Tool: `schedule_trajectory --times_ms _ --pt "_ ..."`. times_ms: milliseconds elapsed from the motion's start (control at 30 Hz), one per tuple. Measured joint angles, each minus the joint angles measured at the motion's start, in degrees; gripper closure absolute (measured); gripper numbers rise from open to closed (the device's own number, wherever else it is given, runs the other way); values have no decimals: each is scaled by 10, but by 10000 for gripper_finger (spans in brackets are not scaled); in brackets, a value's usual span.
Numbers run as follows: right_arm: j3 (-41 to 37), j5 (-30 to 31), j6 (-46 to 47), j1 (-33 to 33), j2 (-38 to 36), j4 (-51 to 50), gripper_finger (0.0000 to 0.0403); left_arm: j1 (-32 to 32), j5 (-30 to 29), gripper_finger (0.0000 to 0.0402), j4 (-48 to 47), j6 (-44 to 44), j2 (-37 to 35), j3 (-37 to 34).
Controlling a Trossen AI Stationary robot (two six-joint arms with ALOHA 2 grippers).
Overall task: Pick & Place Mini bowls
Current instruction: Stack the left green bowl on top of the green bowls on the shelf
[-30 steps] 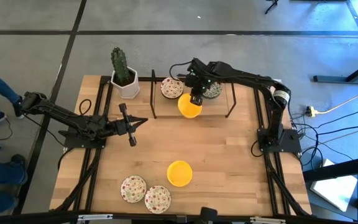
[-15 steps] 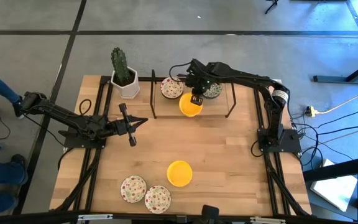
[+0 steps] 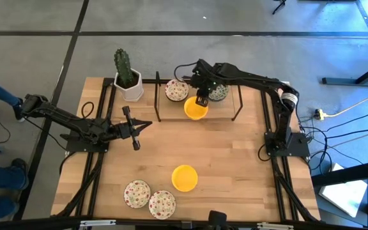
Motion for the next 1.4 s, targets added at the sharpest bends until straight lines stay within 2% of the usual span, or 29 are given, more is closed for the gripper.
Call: schedule_trajectory --times_ms 200,300,433,500,600,767,900,1067,1233,1300,1400 --pt "78 98 33 26 -14 -80 295 0 0 398 -2 0 0 0" --pt "122 71 1 62 -26 -106 319 0 0 398 -2 0 0 0" --pt "134 -14 -10 120 -83 -17 377 0 -10 397 -2 0 0 0" --pt "128 -13 -8 159 -118 32 395 0 -16 398 -3 0 0 0" --pt "122 -14 -10 222 -154 48 393 0 -18 398 -5 0 0 0" --pt "120 -21 -2 314 -208 7 399 0 -18 398 -5 0 0 0" --pt "117 35 31 378 -257 -37 396 0 -19 397 -5 0 0 0" --pt "29 129 90 467 -337 -43 400 0 -19 398 -5 -4 0 0" --pt "-127 211 170 518 -462 -22 398 0 -18 398 -2 16 0 0" --pt "-193 215 191 517 -513 3 398 0 -15 398 -2 17 0 0" --pt "-293 177 173 516 -591 83 398 0 -8 398 -2 16 0 0"
